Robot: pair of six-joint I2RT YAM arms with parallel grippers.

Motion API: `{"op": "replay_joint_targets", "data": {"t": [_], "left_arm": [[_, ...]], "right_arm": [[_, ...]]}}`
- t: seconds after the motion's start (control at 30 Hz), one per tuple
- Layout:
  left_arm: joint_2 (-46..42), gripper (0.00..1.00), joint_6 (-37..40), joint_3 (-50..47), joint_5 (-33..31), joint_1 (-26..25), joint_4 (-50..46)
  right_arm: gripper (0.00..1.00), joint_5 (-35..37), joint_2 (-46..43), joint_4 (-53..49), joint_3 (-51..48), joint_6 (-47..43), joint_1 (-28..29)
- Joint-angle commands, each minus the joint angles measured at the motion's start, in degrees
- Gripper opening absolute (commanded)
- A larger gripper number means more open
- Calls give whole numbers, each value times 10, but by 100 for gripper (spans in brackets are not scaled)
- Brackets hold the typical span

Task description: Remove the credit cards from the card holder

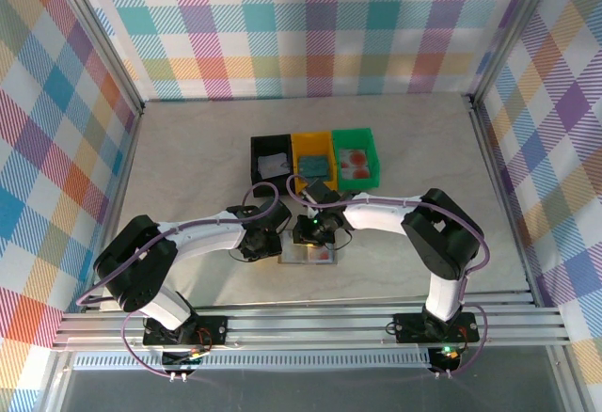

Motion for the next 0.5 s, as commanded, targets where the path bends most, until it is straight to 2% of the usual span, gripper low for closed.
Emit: {"op": "replay_joint_targets", "data": {"t": [0.0, 0.17, 0.47], "left_arm": [[105, 39, -11, -67, 104, -19, 154], [100, 39, -11, -68, 100, -19, 151], [102, 39, -11, -69, 102, -19, 154]], "right_arm": [[23, 22, 8, -23, -11, 7, 4], [23, 59, -9, -56, -10, -1, 4], [23, 66, -20, -80, 0, -16, 3]]}}
